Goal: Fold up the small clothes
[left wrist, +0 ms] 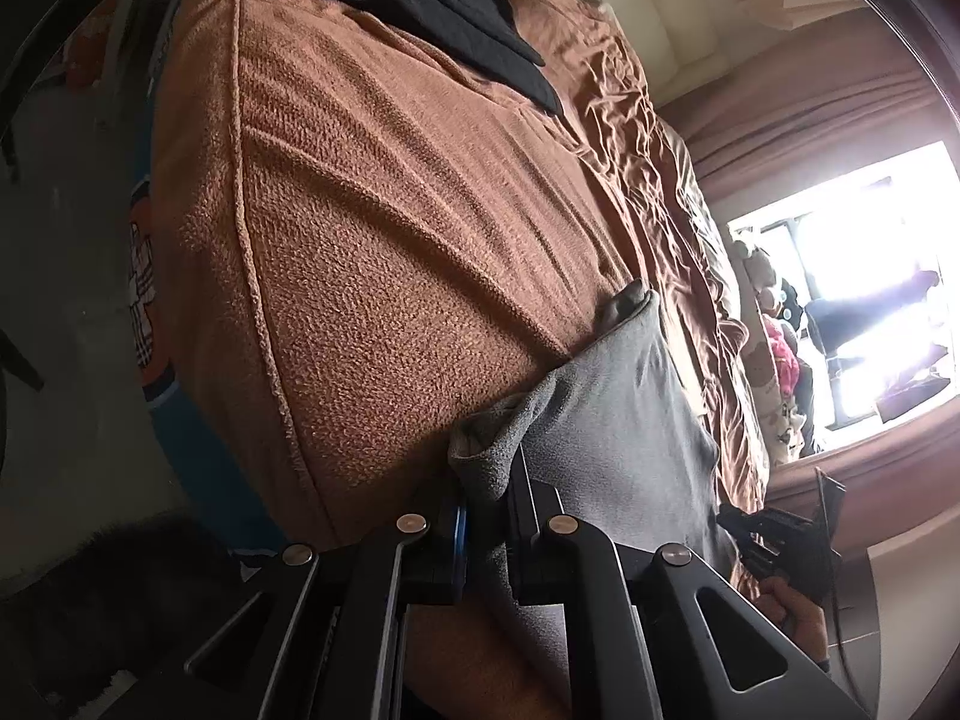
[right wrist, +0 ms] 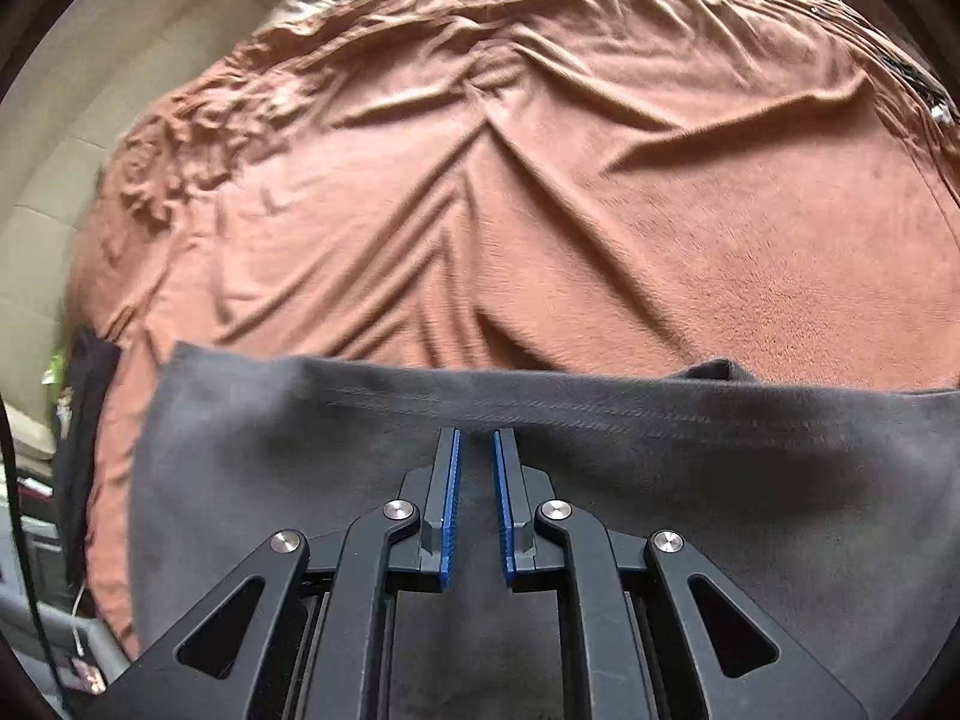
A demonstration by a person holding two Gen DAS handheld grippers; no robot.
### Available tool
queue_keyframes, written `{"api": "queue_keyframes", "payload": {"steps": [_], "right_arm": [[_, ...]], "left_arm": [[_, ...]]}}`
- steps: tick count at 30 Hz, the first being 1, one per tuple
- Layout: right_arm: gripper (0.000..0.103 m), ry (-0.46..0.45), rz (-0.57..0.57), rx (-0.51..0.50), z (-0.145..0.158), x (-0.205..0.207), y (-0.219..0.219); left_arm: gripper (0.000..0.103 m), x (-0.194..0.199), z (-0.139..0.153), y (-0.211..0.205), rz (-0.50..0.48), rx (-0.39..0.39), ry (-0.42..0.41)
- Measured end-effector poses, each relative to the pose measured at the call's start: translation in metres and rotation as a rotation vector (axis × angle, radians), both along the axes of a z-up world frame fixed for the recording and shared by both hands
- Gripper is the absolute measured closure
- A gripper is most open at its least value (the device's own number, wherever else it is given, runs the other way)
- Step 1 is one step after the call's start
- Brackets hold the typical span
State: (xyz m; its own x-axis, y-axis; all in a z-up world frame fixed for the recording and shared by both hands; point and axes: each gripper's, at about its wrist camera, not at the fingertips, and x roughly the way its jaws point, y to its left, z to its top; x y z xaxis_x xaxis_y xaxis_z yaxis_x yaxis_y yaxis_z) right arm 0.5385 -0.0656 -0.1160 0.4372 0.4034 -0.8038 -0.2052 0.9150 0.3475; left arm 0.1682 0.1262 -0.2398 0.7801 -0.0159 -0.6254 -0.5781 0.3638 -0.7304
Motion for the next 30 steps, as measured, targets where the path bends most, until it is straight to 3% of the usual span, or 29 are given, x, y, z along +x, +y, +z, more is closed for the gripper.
{"api": "queue_keyframes", "payload": {"steps": [4, 9, 16, 30], "right_arm": [[0.095, -0.011, 0.034, 0.014, 0.009, -0.030, -0.006], [0.095, 0.019, 0.060, 0.034, 0.003, -0.072, -0.017], [0.095, 0.048, 0.067, 0.050, -0.009, -0.122, -0.031], [0.095, 0.093, 0.061, 0.084, -0.027, -0.195, -0.042]], "left_arm": [[0.096, -0.002, 0.002, 0.006, 0.000, -0.053, -0.018], [0.097, -0.002, 0.029, 0.002, -0.036, -0.027, -0.073], [0.097, 0.008, 0.055, -0.001, -0.091, -0.047, -0.146], [0.097, 0.028, 0.104, -0.015, -0.247, -0.039, -0.250]]}}
